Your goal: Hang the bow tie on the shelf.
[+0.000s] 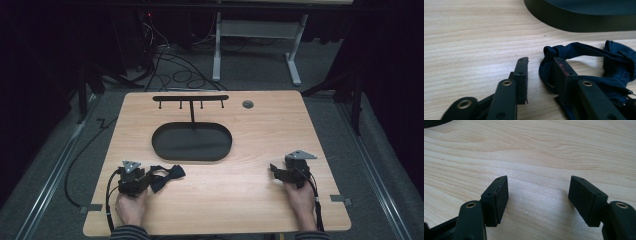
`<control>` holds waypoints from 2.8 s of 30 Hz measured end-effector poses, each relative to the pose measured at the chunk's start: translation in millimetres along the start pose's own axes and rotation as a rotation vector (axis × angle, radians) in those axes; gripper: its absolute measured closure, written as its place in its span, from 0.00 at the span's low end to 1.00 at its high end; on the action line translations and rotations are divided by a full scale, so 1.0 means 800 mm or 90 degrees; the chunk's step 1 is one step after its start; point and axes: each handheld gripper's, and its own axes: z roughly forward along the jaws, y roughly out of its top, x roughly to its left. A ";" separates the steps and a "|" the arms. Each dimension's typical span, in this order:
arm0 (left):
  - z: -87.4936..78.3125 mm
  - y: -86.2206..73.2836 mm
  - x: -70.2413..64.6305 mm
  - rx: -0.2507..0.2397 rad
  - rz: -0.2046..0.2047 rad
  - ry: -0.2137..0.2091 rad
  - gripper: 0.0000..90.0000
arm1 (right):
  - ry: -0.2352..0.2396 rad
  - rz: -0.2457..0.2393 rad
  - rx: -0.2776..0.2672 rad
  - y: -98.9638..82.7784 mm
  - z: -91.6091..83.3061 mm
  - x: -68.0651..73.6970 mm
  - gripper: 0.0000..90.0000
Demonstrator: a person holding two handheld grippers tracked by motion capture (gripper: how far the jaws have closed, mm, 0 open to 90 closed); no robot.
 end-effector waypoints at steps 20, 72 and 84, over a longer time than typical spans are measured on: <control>-0.013 0.010 -0.002 -0.016 0.034 -0.059 1.00 | 0.000 0.000 0.000 0.000 0.000 0.000 0.38; -0.081 0.123 -0.022 -0.125 0.108 -0.183 1.00 | 0.001 -0.002 0.000 -0.001 -0.001 0.001 0.37; -0.083 0.144 -0.019 -0.126 0.112 -0.184 1.00 | 0.002 -0.002 0.001 -0.001 -0.001 0.001 0.37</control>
